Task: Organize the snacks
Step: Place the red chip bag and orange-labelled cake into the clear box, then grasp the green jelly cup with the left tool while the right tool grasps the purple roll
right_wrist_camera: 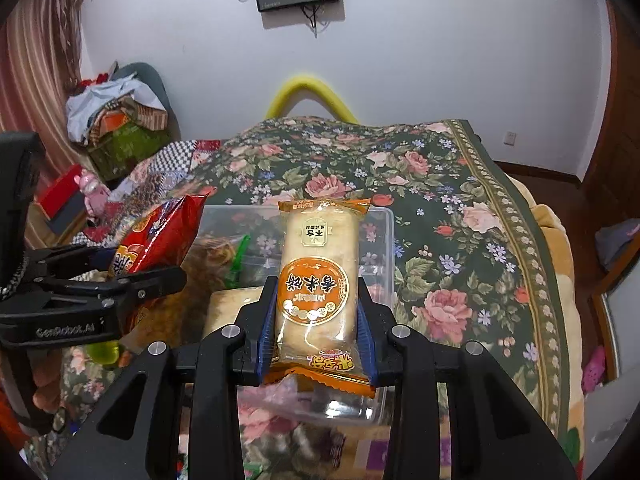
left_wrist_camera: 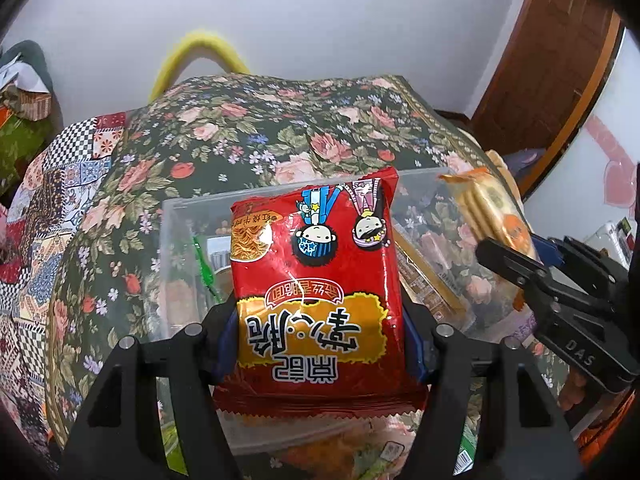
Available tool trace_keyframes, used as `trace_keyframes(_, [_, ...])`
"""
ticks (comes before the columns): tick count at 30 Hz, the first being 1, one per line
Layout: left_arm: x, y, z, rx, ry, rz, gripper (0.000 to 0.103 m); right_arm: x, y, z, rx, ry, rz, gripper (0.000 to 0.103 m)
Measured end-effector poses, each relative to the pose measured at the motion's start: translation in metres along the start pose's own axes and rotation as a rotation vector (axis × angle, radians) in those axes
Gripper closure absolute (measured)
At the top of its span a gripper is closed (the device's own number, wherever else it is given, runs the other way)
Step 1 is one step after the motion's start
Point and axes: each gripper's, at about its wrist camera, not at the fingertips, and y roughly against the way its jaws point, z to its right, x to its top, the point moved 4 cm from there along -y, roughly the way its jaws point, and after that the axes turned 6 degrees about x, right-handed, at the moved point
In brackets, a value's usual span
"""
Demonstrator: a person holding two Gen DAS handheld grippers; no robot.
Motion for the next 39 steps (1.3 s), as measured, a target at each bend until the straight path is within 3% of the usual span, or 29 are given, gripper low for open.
trace_keyframes(5, [-0.003,-0.014,0.006,0.004,-0.039,-0.039,0.038,0.002,-0.015,0.001,-0.019,0.019,-0.031,0.071])
trace_keyframes(12, [-0.011,-0.022,0.003,-0.033,-0.011,-0.097,0.037,-0.003,-0.027,0.001,-0.034,0.023,-0.072,0.071])
trace_keyframes(14, [-0.012,-0.017,0.002,-0.04,-0.008,-0.088,0.034,-0.004,-0.026,0.0,-0.044,0.037,-0.077,0.07])
trace_keyframes(18, [-0.009,0.0,0.0,-0.037,-0.018,-0.054,0.032,-0.003,-0.015,-0.001,-0.047,0.035,-0.057,0.06])
trace_keyframes(29, [-0.011,0.079,-0.013,-0.006,-0.026,0.091,0.023,0.004,0.027,-0.009,-0.032,0.025,0.012,0.051])
trace_keyframes(31, [-0.014,0.09,-0.019,0.006,-0.022,0.105,0.021,0.001,0.035,-0.008,-0.033,0.022,0.017,0.044])
trace_keyframes(39, [-0.041,0.11,-0.057,0.079,0.02,0.103,0.014,-0.02,0.065,0.008,-0.084,0.007,0.021,0.034])
